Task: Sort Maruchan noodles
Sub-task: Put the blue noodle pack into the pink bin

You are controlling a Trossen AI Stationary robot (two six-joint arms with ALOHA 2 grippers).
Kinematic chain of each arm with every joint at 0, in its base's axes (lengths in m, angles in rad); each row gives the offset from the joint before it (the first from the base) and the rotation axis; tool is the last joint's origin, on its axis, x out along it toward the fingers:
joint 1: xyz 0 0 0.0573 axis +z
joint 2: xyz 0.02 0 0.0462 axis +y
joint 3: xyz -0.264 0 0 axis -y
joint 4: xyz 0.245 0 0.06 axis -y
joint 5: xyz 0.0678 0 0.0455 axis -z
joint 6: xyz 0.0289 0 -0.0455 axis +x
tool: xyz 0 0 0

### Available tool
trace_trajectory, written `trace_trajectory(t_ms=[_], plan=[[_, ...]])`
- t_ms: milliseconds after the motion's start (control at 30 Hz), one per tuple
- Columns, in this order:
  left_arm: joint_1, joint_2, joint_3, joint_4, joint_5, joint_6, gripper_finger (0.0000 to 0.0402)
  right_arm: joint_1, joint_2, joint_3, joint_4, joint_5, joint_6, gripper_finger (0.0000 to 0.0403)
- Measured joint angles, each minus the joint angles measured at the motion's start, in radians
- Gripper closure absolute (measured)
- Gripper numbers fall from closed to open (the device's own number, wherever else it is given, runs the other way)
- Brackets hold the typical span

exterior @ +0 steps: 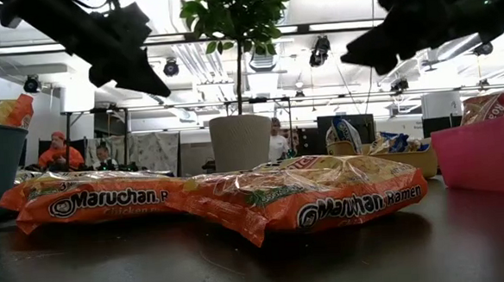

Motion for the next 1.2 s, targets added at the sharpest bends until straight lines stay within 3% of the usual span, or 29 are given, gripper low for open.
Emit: trace_trajectory(t_ms=[233,467,700,967,1200], plan=[[0.083,0.000,0.000,-0.010,-0.035,0.043,0.0363,0.000,-0.135,-0.034,-0.027,0.002,0.003,0.0204],[0.224,0.018,0.000,-0.011,0.111,0.133,0.0288,0.000,-0.189,-0.036,-0.063,0.003,-0.005,0.0204],[0.285,0.119,0.000,0.034,0.116,0.209,0.0232,0.000,-0.189,-0.036,-0.069,0.003,-0.018,0.0204],[0.321,0.316,0.000,0.118,0.098,0.318,0.0225,0.000,-0.189,-0.037,-0.088,0.003,-0.033,0.0204],[0.375,0.387,0.000,0.129,0.069,0.417,0.0226,-0.001,-0.190,-0.037,-0.104,0.003,-0.046,0.0204]])
